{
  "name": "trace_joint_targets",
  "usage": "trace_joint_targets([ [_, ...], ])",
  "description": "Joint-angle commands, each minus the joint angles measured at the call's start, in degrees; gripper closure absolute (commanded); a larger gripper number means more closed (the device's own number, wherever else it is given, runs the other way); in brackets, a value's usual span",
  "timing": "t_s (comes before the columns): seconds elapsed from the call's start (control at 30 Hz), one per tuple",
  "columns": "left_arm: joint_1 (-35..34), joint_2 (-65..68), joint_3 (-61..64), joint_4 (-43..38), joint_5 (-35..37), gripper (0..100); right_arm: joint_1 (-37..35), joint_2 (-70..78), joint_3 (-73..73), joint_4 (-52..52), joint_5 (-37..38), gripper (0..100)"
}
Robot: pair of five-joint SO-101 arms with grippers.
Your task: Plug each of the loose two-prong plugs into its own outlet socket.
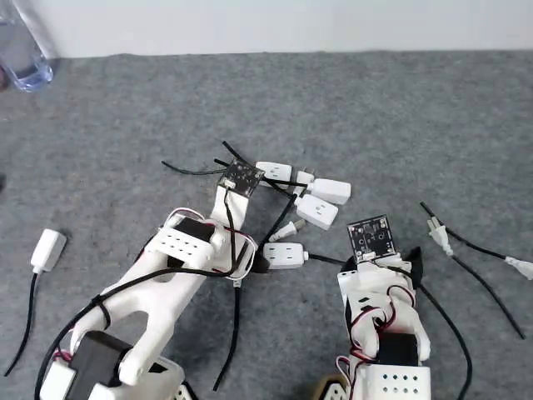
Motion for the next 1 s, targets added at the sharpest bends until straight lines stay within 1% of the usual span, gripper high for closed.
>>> trace_joint_targets([
  [0.0, 0.5, 0.2, -2.1, -0.3, 0.7, 68, -0.5, -0.4, 0.8, 0.5, -0.2, 62.3],
  [0.1, -1.0, 0.2, -2.1, 0.1, 0.8, 68, -0.5, -0.4, 0.8, 0.5, -0.2, 62.3],
  [0.2, -2.7, 0.3, -2.1, 2.1, 1.5, 68, -0.5, -0.4, 0.8, 0.5, -0.2, 62.3],
  [0.3, -2.5, 0.3, -1.8, 5.3, 4.9, 68, -0.5, -0.4, 0.8, 0.5, -0.2, 62.3],
  [0.37, -2.5, 0.3, -1.8, 6.0, 6.7, 68, -0.5, -0.4, 0.8, 0.5, -0.2, 62.3],
  [0.6, -2.5, 0.4, -1.7, 5.8, 7.1, 68, -0.5, -0.4, 0.8, 0.6, -0.2, 62.3],
  [0.7, -2.5, 2.9, -2.4, 5.9, 7.2, 68, -0.5, -0.4, 0.8, 0.6, -0.2, 62.3],
  [0.97, -2.5, 12.0, -11.3, 10.0, 7.2, 69, -0.5, -0.4, 0.8, 0.6, -0.2, 62.3],
])
